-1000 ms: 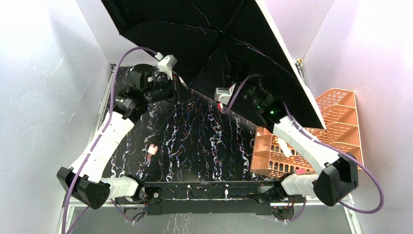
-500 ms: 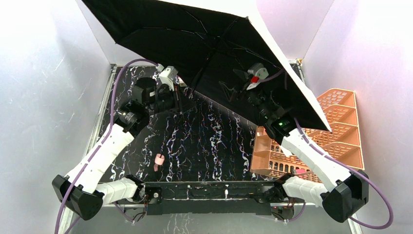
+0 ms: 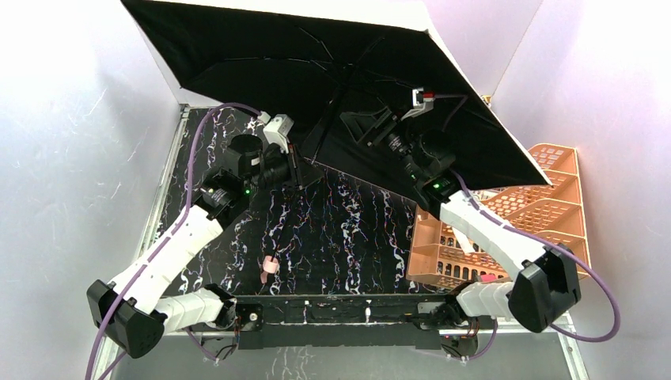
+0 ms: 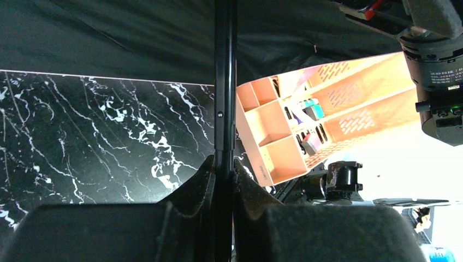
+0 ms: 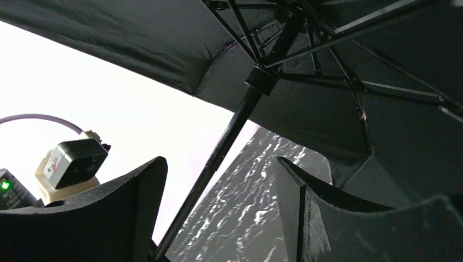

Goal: Put away the umbrella

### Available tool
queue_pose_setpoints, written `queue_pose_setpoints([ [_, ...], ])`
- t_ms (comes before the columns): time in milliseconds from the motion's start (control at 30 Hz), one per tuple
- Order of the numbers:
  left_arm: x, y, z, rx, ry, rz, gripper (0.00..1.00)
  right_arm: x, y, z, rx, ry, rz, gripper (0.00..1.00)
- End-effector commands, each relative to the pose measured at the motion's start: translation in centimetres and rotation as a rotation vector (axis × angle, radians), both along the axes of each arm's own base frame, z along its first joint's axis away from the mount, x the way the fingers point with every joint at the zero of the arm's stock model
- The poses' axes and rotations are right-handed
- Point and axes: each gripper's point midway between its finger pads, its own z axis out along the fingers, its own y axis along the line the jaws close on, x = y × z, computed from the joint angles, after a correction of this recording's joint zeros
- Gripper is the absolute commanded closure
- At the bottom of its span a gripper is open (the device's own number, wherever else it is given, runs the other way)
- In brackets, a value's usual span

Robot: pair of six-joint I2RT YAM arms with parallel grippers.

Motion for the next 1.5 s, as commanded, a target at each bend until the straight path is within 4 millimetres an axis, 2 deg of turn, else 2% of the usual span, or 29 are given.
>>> queue_pose_setpoints([
  [0,-0.4,1.4,-1.2,0.033,0.032,0.06,0.95,0.7,0.7,3.5,0.214,0.041,0.027,0.2],
  [233,-0.5,1.0,-1.9,0.033,0.052,0.036,0.97,2.6,2.7,2.6,0.242,0.102,0.038,0.23],
  [600,-0.9,1.0,-2.2,0.03,0.056,0.025,1.0,4.2,4.6,2.8,0.277,0.1,0.074,0.29],
  [667,-1.0,1.0,-2.1,0.03,0.057,0.019,1.0,4.4,4.8,2.7,0.288,0.097,0.076,0.36],
  [733,-1.1,1.0,-2.4,0.042,0.066,0.013,1.0,4.4,5.0,2.9,0.308,0.071,0.092,0.49],
  [833,-1.1,1.1,-2.5,0.058,0.066,0.01,1.0,4.8,5.5,3.1,0.291,0.016,0.095,0.61],
  [900,-0.9,1.4,-1.6,0.054,0.042,0.036,1.0,4.8,5.0,3.5,0.262,-0.041,0.062,0.79],
  [933,-0.7,1.6,-1.1,0.053,0.028,0.041,1.0,4.4,4.6,4.4,0.248,-0.082,0.053,0.89],
  [967,-0.6,1.5,-0.3,0.046,0.008,0.043,0.99,4.1,4.5,5.0,0.228,-0.083,0.052,0.98],
  [1000,-0.5,1.5,0.0,0.044,0.003,0.043,0.97,4.0,4.4,5.3,0.209,-0.077,0.049,1.0],
  [1167,0.0,1.3,2.6,0.015,-0.049,0.047,0.86,3.1,4.5,7.4,0.112,-0.049,0.066,1.0],
  [1300,0.6,1.2,4.3,-0.005,-0.089,0.065,0.7,2.9,4.1,8.6,0.083,0.002,0.051,1.0],
  [1467,1.7,0.6,5.5,-0.027,-0.126,0.065,0.55,3.4,3.7,8.0,0.074,0.121,-0.003,1.0],
])
